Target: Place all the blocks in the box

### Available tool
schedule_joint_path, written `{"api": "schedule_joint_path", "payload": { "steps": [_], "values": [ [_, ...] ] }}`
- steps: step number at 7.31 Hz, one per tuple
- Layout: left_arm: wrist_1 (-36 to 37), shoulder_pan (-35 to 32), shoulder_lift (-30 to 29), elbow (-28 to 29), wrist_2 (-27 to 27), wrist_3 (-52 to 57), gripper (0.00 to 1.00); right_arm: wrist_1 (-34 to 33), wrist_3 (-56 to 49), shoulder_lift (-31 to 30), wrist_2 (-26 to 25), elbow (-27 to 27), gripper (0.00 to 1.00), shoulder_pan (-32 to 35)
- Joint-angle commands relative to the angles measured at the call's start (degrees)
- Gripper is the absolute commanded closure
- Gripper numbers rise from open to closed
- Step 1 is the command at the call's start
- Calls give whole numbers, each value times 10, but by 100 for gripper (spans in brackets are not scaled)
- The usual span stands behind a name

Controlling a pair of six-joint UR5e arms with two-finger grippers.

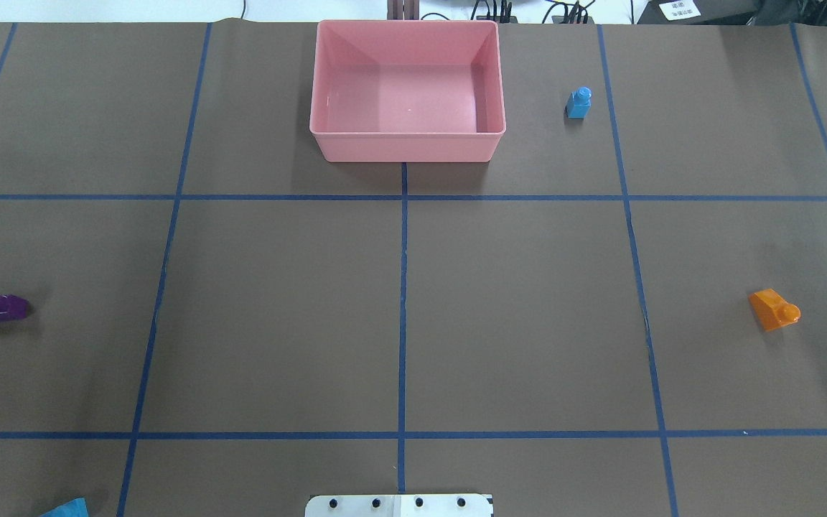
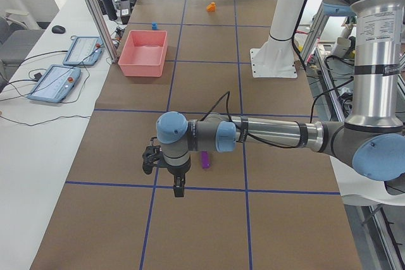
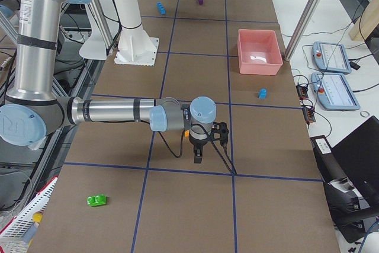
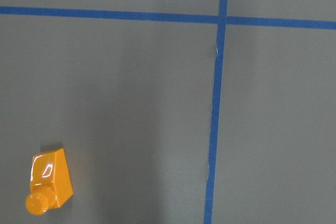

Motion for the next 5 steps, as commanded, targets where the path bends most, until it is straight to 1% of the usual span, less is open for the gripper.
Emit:
{"api": "schedule_joint_path", "payload": {
  "steps": [1,5],
  "values": [
    [-2,0,0,1,-5,0,0,0,0,-1,0,-1,0,0],
    [-2,0,1,-1,-9,-1,0,0,1,-1,1,-1,0,0]
  ]
}}
